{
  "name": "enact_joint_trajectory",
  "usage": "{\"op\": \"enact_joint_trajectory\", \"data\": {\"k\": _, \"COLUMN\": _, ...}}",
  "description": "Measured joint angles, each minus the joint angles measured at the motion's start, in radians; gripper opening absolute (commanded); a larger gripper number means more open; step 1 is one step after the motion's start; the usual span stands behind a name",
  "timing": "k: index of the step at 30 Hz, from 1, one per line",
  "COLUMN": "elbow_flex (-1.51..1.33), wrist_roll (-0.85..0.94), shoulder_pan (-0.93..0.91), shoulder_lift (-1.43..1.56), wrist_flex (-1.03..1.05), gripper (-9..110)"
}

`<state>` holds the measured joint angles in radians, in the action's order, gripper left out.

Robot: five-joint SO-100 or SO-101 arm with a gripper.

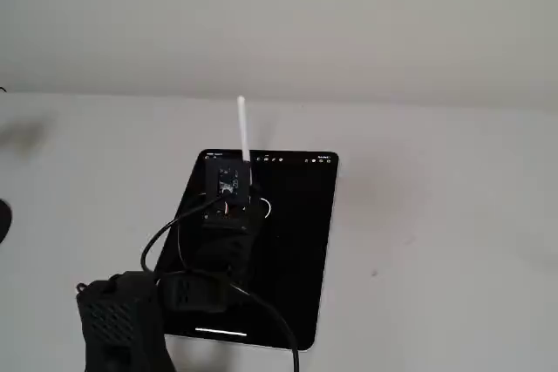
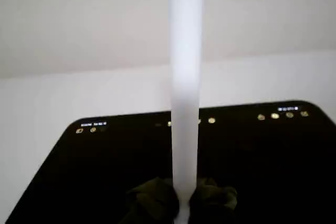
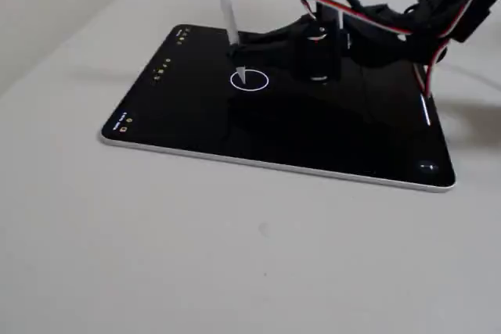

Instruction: Draw 2 dots in a circle representing the eyes of a stickman

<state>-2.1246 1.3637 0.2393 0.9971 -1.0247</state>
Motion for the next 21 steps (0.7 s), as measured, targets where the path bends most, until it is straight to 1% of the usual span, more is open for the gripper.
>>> {"op": "enact_joint_trajectory", "data": {"k": 11, "elbow_flex": -0.014, "wrist_roll": -0.038, "shoulder_pan": -0.009, "shoulder_lift": 0.020, "wrist_flex": -0.012, "gripper": 0}}
{"op": "enact_joint_trajectory", "data": {"k": 21, "elbow_flex": -0.048, "wrist_roll": -0.098, "shoulder_pan": -0.028, "shoulder_lift": 0.155, "wrist_flex": 0.061, "gripper": 0}}
